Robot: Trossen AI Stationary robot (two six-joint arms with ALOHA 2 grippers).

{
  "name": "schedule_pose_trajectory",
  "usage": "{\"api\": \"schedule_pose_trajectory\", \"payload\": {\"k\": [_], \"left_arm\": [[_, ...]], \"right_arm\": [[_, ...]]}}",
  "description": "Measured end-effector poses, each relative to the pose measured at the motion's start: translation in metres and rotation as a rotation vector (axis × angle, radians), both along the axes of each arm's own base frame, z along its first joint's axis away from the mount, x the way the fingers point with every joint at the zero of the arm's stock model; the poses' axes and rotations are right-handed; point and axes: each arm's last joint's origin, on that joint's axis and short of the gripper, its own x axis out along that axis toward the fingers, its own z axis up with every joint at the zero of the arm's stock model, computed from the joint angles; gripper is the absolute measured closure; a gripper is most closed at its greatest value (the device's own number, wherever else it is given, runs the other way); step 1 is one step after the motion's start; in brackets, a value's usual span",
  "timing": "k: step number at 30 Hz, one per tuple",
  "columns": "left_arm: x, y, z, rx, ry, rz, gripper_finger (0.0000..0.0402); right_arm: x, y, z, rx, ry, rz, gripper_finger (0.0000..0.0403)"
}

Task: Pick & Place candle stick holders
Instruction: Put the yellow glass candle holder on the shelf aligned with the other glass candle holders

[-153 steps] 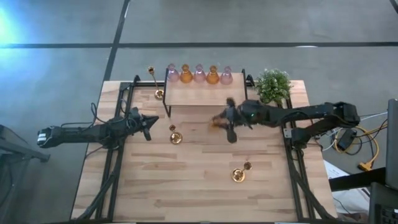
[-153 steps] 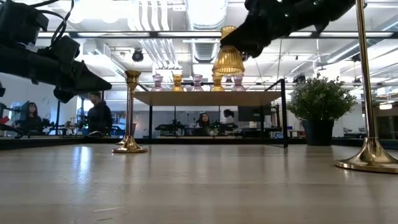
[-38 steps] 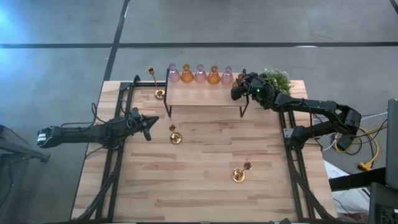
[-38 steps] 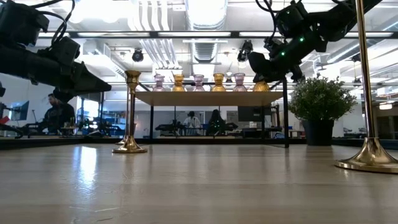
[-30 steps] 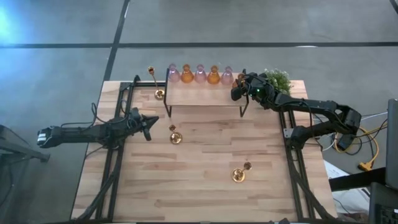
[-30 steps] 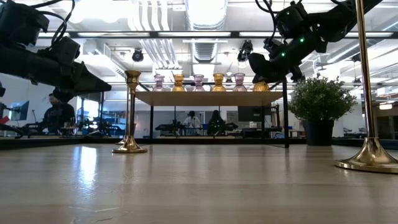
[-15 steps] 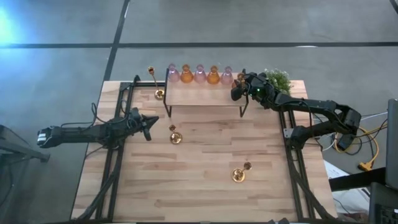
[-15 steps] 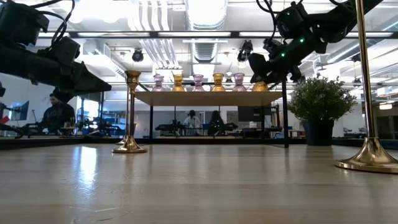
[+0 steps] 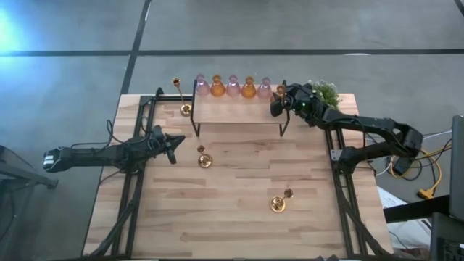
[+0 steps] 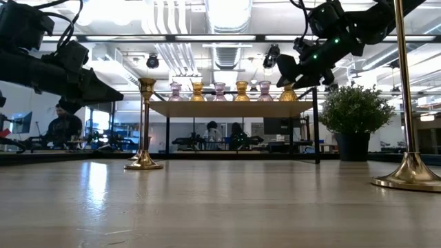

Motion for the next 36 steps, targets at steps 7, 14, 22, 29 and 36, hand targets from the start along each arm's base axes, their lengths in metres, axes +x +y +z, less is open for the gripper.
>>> {"api": "schedule_pose_trajectory", "payload": {"k": [7,14,22,29,36], "left_arm": [[0.000,0.000,0.000,0.000,0.000,0.000,0.0388],[0.000,0.000,0.000,0.000,0.000,0.000,0.0388],[0.000,0.000,0.000,0.000,0.000,0.000,0.0388],[0.000,0.000,0.000,0.000,0.000,0.000,0.0388],[0.000,0.000,0.000,0.000,0.000,0.000,0.0388]], "right_arm": [[-0.004,0.003,0.009,-0.032,-0.004,0.012,0.0105],[-0.008,0.006,0.017,-0.061,-0.027,0.019,0.0089],[-0.008,0.011,0.037,-0.149,-0.172,0.041,0.0090],[-0.006,0.035,0.086,-0.299,-0.308,0.189,0.0131],[0.006,0.085,0.105,-0.143,0.030,0.569,0.0263]]}}
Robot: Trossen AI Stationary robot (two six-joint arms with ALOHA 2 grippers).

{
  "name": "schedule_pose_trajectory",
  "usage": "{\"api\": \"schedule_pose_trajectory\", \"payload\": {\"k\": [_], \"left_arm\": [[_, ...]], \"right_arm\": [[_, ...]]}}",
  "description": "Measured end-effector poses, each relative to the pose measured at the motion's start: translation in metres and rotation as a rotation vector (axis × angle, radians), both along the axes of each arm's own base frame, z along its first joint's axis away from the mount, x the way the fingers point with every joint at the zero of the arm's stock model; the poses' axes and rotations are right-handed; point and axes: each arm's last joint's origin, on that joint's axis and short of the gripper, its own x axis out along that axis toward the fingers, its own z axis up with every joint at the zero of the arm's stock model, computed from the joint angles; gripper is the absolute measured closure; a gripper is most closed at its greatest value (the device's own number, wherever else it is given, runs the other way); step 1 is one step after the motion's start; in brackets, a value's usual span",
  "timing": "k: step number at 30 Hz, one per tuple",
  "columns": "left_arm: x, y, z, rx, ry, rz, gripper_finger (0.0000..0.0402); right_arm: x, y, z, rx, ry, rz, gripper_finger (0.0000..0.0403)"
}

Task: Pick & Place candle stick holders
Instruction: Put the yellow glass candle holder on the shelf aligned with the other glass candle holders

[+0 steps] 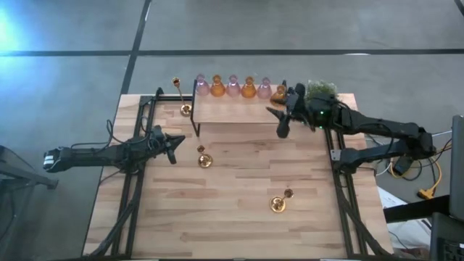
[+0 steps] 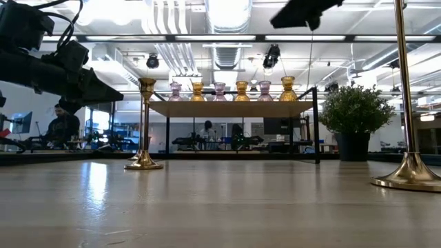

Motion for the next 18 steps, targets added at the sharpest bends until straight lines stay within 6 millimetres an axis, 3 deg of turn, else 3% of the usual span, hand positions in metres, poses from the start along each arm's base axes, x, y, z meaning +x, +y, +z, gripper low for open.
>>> {"api": "schedule_pose_trajectory", "payload": {"k": [5,6,12,18], "left_arm": [[0.000,0.000,0.000,0.000,0.000,0.000,0.0388],[0.000,0.000,0.000,0.000,0.000,-0.001,0.0388],[0.000,0.000,0.000,0.000,0.000,-0.001,0.0388],[0.000,0.000,0.000,0.000,0.000,-0.001,0.0388]], "right_arm": [[-0.013,0.012,-0.002,0.139,0.238,-0.006,0.0375],[-0.016,0.012,-0.005,0.148,0.282,-0.029,0.0383],[-0.022,0.002,-0.031,0.100,0.419,-0.172,0.0395],[-0.020,-0.018,-0.057,0.087,0.404,-0.195,0.0395]]}}
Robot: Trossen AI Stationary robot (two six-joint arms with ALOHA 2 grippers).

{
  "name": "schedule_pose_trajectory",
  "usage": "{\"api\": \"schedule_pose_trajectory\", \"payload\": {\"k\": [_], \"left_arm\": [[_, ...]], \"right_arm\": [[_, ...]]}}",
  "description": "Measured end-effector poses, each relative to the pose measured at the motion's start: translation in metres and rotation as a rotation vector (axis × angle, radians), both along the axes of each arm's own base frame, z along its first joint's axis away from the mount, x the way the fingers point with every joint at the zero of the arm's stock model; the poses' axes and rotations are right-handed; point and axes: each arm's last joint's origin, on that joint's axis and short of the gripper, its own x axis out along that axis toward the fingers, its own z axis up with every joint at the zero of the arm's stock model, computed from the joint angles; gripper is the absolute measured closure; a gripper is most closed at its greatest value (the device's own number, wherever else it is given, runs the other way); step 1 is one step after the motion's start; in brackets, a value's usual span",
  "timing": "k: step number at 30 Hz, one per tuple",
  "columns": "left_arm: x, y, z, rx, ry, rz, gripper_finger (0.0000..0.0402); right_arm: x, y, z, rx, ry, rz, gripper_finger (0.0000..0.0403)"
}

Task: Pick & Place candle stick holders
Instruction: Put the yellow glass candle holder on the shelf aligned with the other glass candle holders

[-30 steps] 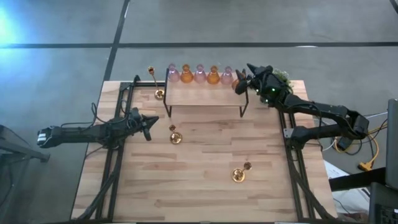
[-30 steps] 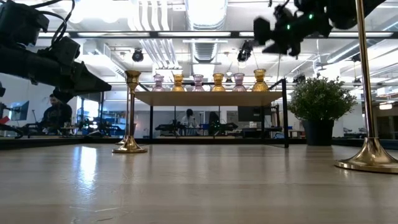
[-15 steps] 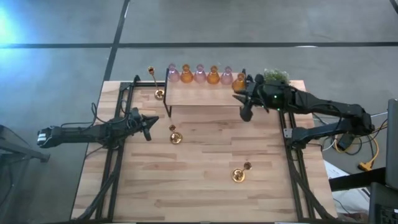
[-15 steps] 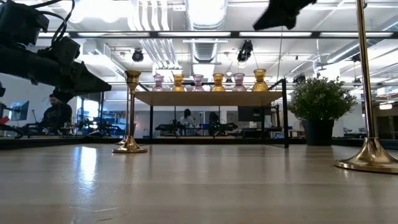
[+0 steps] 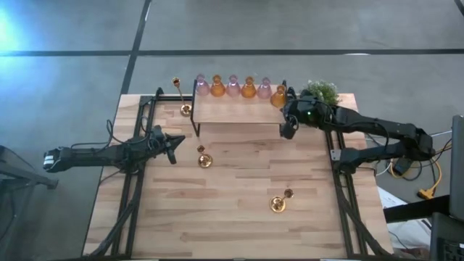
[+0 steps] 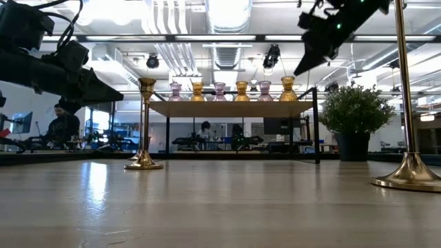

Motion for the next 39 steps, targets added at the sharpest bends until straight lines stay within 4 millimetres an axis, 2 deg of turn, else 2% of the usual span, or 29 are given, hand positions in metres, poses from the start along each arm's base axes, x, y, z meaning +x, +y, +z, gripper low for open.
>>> {"api": "schedule_pose_trajectory", "payload": {"k": [10,16,28,39], "left_arm": [[0.000,0.000,0.000,0.000,0.000,0.000,0.0388],[0.000,0.000,0.000,0.000,0.000,0.001,0.0388],[0.000,0.000,0.000,0.000,0.000,0.000,0.0388],[0.000,0.000,0.000,0.000,0.000,0.000,0.0388]], "right_arm": [[-0.004,-0.020,-0.016,-0.091,-0.004,-0.026,0.0395],[-0.006,-0.029,-0.015,-0.099,-0.022,-0.026,0.0395],[0.007,-0.051,-0.020,-0.088,-0.002,-0.015,0.0395],[0.005,-0.059,-0.020,-0.107,0.012,-0.034,0.0395]]}}
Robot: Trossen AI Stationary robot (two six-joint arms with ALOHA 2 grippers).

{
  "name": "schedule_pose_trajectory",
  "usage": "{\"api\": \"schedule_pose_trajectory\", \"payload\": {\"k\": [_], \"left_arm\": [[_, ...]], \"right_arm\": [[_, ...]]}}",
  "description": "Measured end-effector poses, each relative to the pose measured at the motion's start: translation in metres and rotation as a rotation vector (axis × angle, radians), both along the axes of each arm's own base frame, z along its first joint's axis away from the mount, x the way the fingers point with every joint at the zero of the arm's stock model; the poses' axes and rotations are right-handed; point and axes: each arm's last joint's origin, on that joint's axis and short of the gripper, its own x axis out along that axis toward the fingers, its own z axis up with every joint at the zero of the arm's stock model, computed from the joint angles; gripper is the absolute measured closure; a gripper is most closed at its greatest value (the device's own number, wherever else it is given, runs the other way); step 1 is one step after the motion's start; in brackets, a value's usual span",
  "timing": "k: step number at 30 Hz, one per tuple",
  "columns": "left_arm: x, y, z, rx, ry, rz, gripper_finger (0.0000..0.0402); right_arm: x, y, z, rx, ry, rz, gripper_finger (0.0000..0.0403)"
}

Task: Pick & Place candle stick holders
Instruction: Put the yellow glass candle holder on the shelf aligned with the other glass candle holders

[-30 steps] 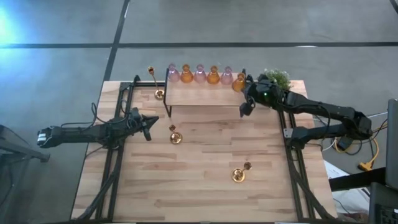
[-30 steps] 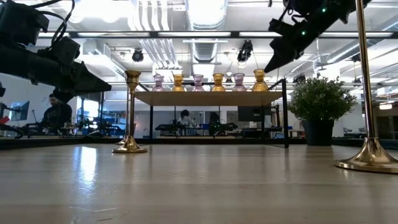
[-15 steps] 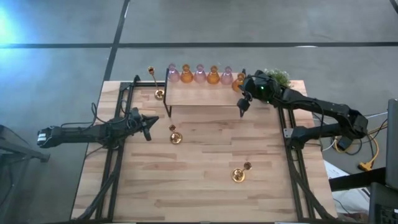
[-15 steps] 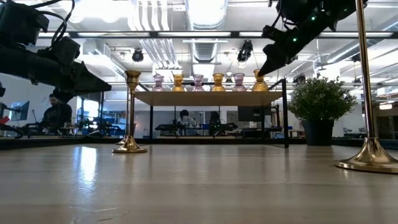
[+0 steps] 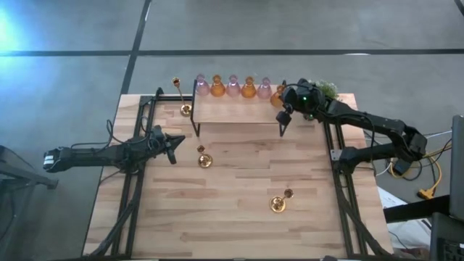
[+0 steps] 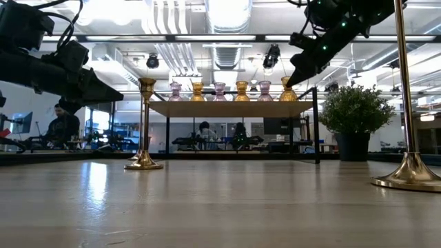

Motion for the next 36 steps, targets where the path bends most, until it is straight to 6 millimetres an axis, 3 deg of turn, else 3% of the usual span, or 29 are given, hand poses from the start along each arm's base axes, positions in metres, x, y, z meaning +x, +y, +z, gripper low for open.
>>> {"api": "schedule_pose_trajectory", "payload": {"k": [36], "left_arm": [[0.000,0.000,0.000,0.000,0.000,0.000,0.0388]], "right_arm": [[-0.002,-0.009,0.001,-0.011,-0.030,-0.049,0.0395]]}}
